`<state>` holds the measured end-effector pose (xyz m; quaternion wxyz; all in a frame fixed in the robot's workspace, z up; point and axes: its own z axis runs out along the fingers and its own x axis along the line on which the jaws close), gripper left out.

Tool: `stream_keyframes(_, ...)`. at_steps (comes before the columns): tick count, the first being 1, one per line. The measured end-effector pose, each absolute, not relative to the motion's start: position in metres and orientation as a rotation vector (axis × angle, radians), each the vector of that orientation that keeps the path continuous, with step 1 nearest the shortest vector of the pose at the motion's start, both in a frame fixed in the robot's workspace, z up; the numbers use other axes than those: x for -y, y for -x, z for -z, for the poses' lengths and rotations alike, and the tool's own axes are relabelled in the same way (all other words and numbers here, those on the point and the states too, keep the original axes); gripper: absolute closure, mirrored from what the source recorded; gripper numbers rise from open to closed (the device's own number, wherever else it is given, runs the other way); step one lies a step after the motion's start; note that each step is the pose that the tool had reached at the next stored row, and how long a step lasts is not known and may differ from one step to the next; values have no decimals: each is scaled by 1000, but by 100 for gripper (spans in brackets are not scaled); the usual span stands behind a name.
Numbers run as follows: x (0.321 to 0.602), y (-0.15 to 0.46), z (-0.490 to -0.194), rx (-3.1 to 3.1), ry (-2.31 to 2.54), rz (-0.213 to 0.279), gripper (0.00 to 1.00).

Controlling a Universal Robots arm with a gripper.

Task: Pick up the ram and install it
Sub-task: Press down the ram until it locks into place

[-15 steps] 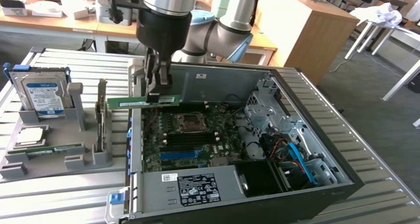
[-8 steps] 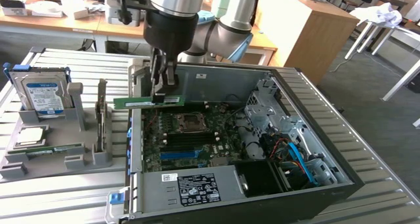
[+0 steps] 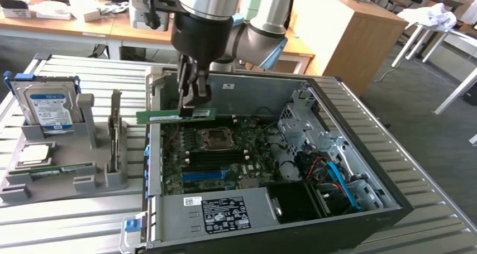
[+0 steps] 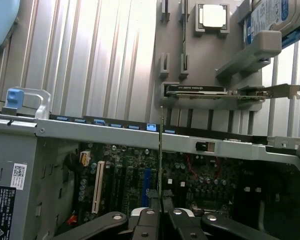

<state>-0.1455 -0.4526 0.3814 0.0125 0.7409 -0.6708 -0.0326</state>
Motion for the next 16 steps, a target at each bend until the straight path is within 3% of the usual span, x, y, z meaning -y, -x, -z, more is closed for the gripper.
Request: stream_keyframes(16,453,121,-381,2121,-2281,101,88)
